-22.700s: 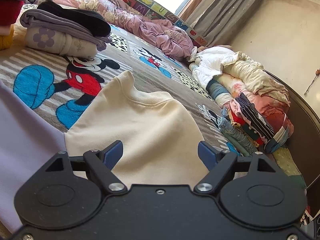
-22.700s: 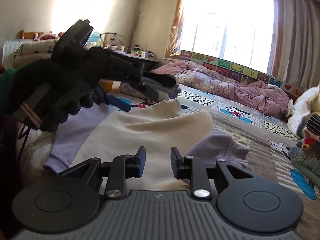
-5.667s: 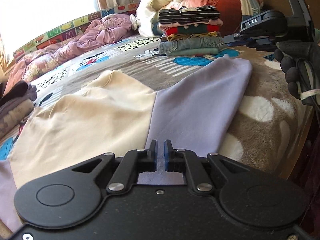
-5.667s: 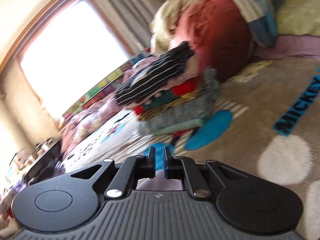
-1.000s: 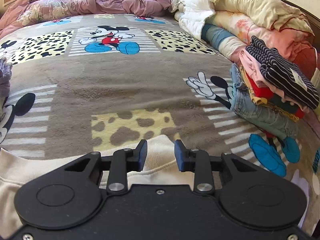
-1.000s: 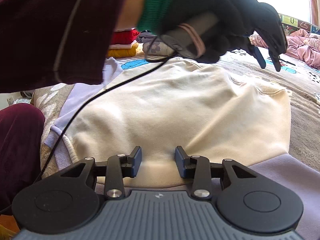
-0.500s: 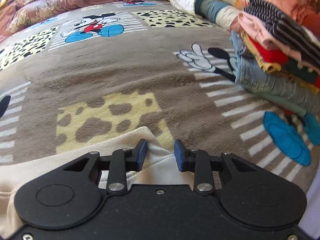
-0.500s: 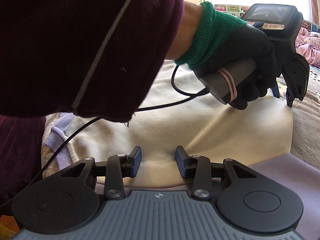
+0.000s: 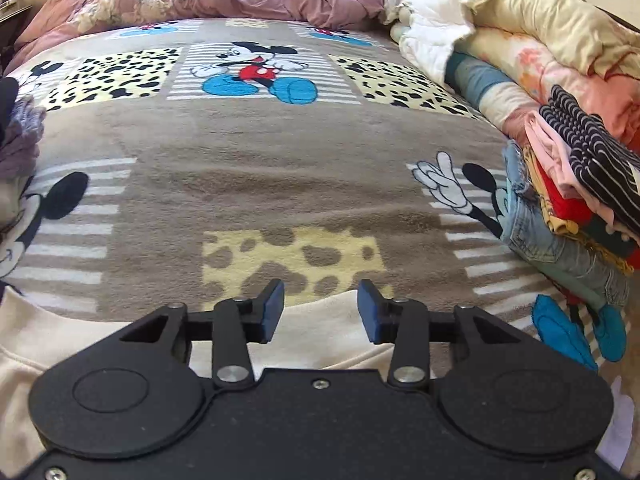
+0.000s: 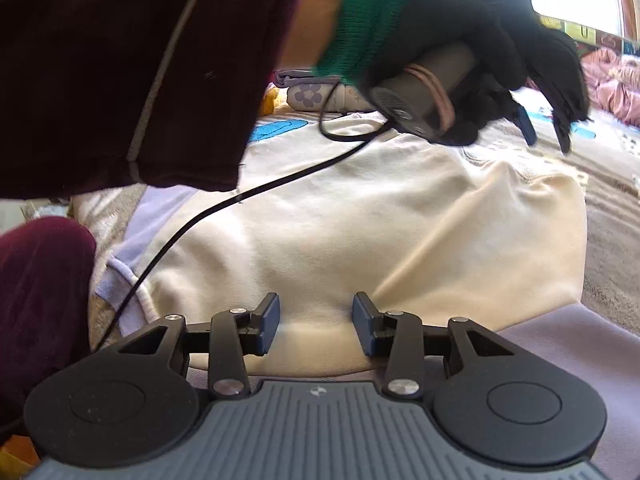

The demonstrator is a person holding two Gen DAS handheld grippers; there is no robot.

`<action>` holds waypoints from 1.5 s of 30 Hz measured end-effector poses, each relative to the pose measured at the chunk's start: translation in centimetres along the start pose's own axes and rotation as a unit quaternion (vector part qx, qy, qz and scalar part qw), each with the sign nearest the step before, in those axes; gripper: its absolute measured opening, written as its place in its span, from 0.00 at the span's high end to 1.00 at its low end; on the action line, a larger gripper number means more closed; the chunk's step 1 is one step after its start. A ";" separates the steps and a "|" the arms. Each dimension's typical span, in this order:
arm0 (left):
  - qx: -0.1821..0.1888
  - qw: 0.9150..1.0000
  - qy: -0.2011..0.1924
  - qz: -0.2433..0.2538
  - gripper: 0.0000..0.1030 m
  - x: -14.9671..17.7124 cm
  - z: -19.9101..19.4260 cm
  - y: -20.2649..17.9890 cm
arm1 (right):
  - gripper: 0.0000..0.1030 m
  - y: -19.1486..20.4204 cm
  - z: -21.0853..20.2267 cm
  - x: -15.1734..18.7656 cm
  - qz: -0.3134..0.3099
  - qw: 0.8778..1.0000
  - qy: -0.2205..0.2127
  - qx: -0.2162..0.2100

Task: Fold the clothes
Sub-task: 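Grasp the cream fabric edge with the left gripper while the right gripper grasps it too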

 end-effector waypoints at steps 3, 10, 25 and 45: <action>-0.006 1.000 -0.009 -0.025 0.57 -0.1 -2.7 4.3 | 0.57 -1.1 -1.0 -0.2 0.055 0.998 -0.006 -0.031; -0.025 0.996 -0.032 -0.082 0.51 0.2 -7.4 14.3 | 0.52 -4.9 -2.7 -3.2 0.147 0.983 -0.077 -0.073; 0.041 0.987 -0.016 -0.154 0.50 3.4 -6.1 21.8 | 0.44 -20.9 1.7 -10.0 0.283 0.947 -0.111 0.099; 0.087 0.990 0.002 -0.113 0.75 3.1 -3.2 21.6 | 0.81 -24.6 9.1 -9.8 0.237 0.967 -0.021 0.090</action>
Point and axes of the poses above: each gripper's, at about its wrist camera, not at the fingertips, and z roughly the way its jaws point, y to its left, x to its underside, the point moved 8 cm from there along z, roughly the way its jaws point, and after that the axes turned 1 degree about x, right-handed, at the moved point
